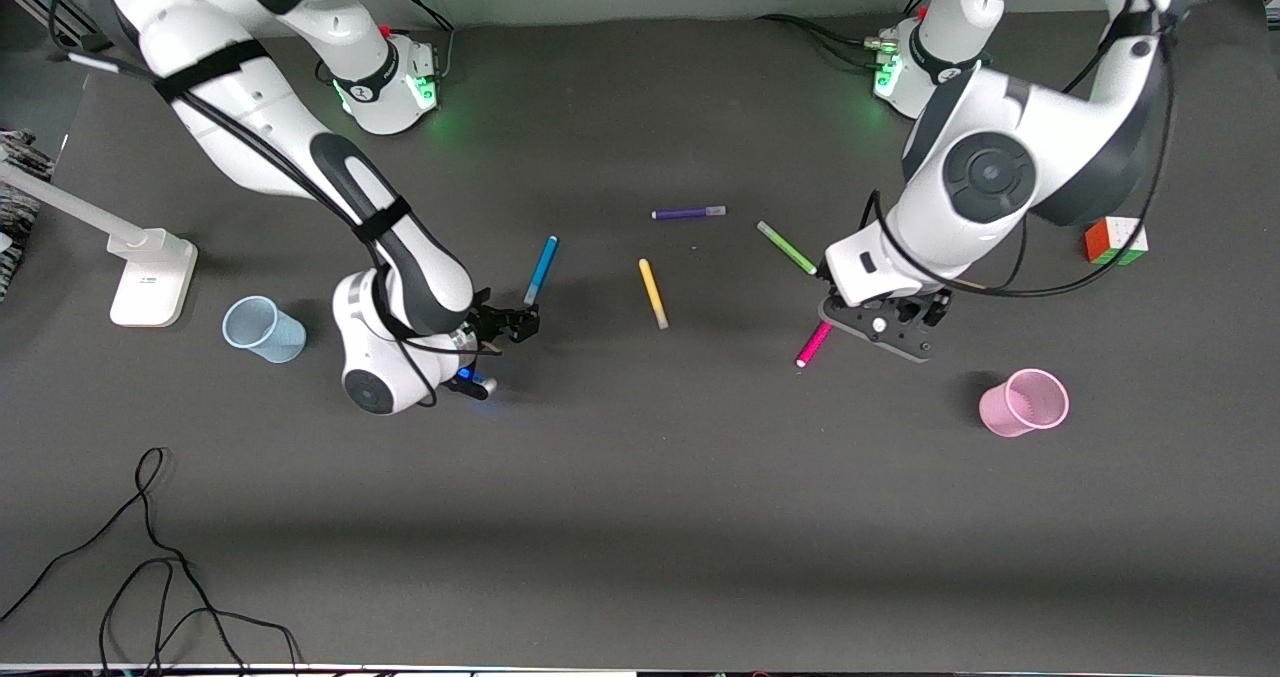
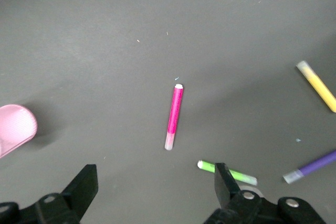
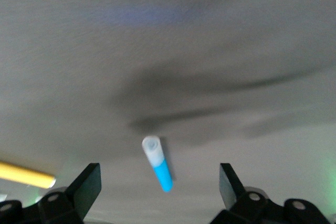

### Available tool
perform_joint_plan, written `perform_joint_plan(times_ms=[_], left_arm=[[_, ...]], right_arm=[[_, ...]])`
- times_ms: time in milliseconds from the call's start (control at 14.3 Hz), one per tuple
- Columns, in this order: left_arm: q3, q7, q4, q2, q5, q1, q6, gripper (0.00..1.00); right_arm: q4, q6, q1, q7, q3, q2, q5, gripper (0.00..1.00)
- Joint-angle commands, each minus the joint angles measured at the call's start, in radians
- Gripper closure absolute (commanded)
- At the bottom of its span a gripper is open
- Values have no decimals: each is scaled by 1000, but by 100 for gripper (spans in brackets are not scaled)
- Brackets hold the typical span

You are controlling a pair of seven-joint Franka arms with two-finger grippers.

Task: Place pink and blue markers in matching cups
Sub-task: 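Reach the right gripper to the blue marker while the left gripper reaches the pink marker, then grasp the blue marker with the right gripper while the left gripper grasps the pink marker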

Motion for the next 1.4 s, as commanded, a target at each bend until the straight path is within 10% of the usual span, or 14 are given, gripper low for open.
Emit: perform_joint_plan(times_ms=[0,279,977,1326], left_arm=[[8,1,-170,-17,21,-8,161,1],[8,-2,-203,104,46,-11,259,2],[16,-4,-207,292,52,-2,397,2],[16,-1,-209,292,54,-2,376,12]], right_arm=[[-34,40,14,31,1,-2,25,0],[-38,52,45,54,1,4,39,7],[-40,55,44,62,1,-1,39,98],[-52,-17,39,65,-12,-102,37,100]])
